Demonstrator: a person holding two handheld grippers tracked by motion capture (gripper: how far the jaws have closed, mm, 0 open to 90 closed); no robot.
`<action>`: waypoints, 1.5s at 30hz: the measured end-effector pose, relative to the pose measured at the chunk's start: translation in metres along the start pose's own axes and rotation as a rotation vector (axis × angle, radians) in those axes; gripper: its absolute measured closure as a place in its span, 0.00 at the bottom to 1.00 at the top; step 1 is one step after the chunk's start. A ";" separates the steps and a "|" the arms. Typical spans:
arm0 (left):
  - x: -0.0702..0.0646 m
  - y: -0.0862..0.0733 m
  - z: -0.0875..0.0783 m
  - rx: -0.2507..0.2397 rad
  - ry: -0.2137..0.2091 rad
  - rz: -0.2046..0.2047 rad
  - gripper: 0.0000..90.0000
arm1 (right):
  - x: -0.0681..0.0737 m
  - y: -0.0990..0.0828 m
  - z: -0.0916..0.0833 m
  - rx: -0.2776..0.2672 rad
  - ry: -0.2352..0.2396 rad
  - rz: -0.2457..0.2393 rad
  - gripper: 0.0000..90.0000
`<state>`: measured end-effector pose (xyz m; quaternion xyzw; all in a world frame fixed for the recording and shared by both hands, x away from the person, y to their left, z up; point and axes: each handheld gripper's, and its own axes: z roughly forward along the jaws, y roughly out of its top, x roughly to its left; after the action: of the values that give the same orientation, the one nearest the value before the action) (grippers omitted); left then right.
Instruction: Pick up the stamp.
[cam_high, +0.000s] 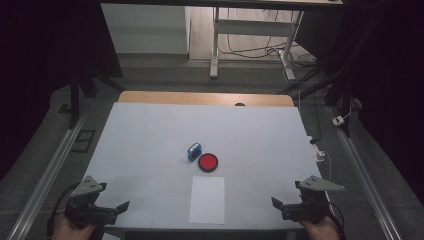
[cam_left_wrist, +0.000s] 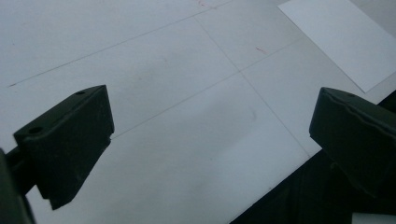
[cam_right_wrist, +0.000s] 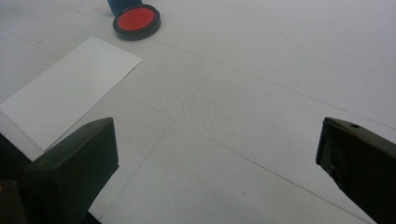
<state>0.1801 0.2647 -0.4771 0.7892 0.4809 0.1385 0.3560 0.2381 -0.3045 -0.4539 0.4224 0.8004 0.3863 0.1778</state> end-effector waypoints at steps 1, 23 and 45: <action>0.000 0.000 0.000 0.003 0.003 0.004 0.00 | 0.000 0.000 0.000 0.002 0.002 -0.002 0.00; 0.002 0.001 0.001 0.015 -0.027 -0.009 0.00 | 0.002 0.001 0.003 0.030 0.035 -0.028 0.00; 0.000 0.009 0.002 -0.020 -0.093 0.032 0.00 | 0.002 0.001 0.004 0.038 0.046 -0.029 0.00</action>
<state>0.1866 0.2611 -0.4724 0.7987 0.4497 0.1124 0.3837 0.2401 -0.3004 -0.4557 0.4052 0.8175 0.3781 0.1569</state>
